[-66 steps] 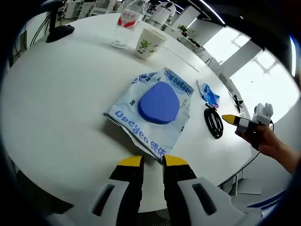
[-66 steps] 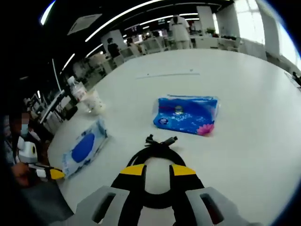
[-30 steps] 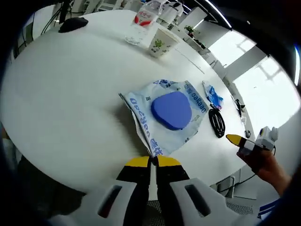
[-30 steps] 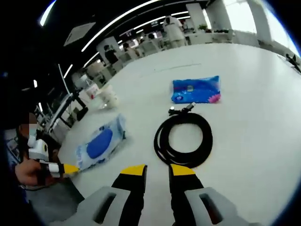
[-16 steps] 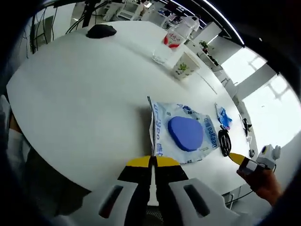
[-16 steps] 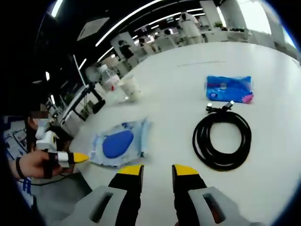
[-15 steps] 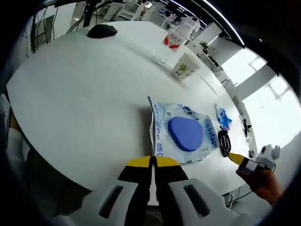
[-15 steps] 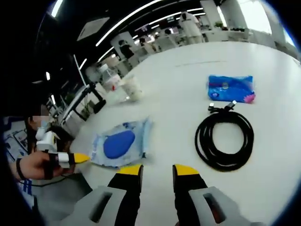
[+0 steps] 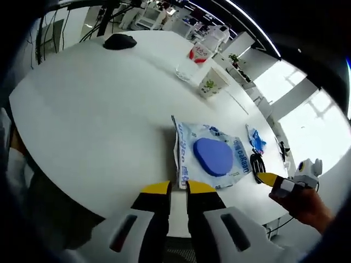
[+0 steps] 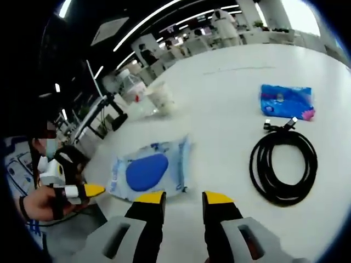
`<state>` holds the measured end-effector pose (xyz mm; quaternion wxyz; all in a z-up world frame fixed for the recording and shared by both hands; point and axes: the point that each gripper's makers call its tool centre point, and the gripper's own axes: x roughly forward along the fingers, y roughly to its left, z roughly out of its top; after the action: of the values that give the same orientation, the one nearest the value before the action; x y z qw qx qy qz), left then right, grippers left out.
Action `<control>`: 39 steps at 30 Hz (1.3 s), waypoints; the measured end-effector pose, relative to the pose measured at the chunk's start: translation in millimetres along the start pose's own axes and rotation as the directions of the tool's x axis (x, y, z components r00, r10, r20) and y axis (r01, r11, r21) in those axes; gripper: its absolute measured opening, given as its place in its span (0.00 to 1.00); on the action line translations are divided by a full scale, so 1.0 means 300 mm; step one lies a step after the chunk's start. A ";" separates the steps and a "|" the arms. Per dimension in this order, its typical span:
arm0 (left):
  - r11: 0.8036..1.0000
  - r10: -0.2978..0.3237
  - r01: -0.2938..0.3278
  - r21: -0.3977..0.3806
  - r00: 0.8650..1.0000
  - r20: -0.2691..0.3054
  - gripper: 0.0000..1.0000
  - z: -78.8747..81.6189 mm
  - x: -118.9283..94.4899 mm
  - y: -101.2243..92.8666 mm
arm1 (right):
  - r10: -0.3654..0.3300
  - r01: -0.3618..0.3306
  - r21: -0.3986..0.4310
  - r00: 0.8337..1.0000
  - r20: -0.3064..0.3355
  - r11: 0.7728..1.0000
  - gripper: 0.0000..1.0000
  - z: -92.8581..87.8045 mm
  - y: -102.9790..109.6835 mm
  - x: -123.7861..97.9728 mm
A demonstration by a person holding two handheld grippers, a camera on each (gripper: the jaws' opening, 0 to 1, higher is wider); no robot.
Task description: Arrange the tabletop items into an orderly group along one side of the table until the central work area is clear of visible clutter.
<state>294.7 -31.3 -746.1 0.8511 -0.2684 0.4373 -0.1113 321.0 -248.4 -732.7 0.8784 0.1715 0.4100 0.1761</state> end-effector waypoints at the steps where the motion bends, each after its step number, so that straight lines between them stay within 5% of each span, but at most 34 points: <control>1: 1.000 -0.002 0.002 0.003 1.000 -0.006 0.10 -0.003 0.001 -0.009 | 0.002 -0.002 0.008 1.000 -0.001 1.000 0.24 0.000 0.002 0.006; 13: 0.999 -0.020 0.023 0.047 0.998 -0.062 0.12 -0.036 0.035 -0.043 | -0.006 0.006 0.070 1.000 -0.005 0.998 0.20 0.002 0.030 0.069; 21: 0.998 -0.017 0.022 0.065 0.996 -0.085 0.03 -0.055 0.047 -0.048 | -0.027 0.025 0.089 0.999 0.024 0.996 0.00 0.007 0.003 0.068; 30: 0.998 -0.012 0.019 0.062 0.994 -0.108 0.03 -0.073 0.059 -0.059 | -0.050 0.047 0.068 0.998 0.038 0.997 0.03 0.044 -0.033 0.043; 39: 0.997 -0.018 0.027 0.071 0.993 -0.117 0.07 -0.086 0.058 -0.056 | -0.006 0.006 -0.022 1.000 -0.024 1.000 0.23 0.082 -0.036 0.092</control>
<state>285.0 -62.0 -761.0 0.8321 -0.2354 0.4787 -0.1520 358.7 -249.4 -740.9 0.8757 0.1586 0.4191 0.1798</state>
